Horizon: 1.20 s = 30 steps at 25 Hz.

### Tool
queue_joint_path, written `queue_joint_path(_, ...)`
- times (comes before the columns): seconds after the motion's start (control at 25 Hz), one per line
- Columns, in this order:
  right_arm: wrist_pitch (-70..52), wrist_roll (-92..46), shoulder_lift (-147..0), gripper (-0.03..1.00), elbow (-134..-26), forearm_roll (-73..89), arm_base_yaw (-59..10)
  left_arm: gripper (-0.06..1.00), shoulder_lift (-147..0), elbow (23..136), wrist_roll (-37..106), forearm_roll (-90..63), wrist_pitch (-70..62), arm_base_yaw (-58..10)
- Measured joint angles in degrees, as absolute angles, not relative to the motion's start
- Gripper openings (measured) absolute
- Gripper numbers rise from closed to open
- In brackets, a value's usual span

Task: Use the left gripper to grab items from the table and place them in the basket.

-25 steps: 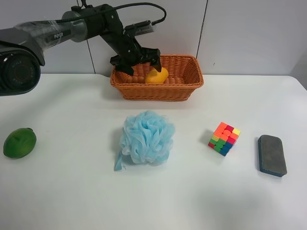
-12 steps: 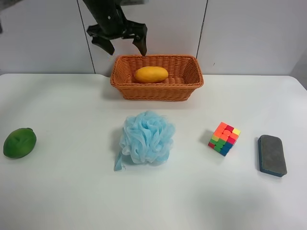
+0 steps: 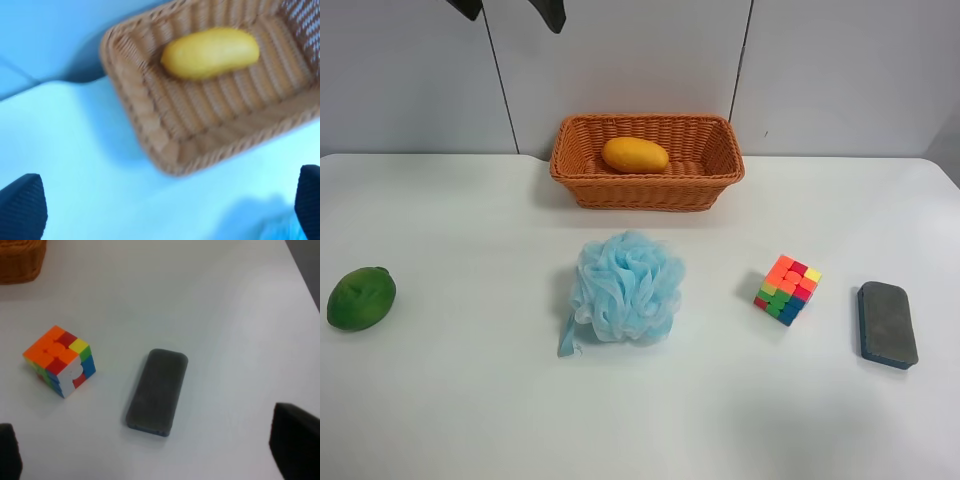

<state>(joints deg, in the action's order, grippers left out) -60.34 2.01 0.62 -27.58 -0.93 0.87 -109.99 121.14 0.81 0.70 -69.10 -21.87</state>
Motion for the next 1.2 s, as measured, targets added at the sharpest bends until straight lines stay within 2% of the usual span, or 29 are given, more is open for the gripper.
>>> queue_joint_path(0.2,-60.34,2.01,0.62,0.99,-27.58,-0.93,0.87,0.99,-94.11,100.99,2.43,0.82,-68.89,-21.87)
queue_joint_path(0.44,-60.34,2.01,0.62,0.99,-27.58,-0.93,0.87,0.99,-70.34,73.66,1.69,0.84,-61.13,-21.87)
queue_joint_path(0.6,-60.34,2.01,0.62,0.99,-27.58,-0.93,0.87,0.99,-55.41,59.97,0.76,0.84,-60.38,-21.87)
queue_joint_path(0.96,-60.34,2.01,0.62,0.99,-27.58,-0.93,0.87,0.99,-28.48,41.72,0.58,0.77,-63.39,-21.09)
queue_joint_path(1.2,-60.34,2.01,0.62,0.99,-27.58,-0.93,0.87,0.99,-18.34,35.26,0.73,-0.43,-62.71,-9.21)
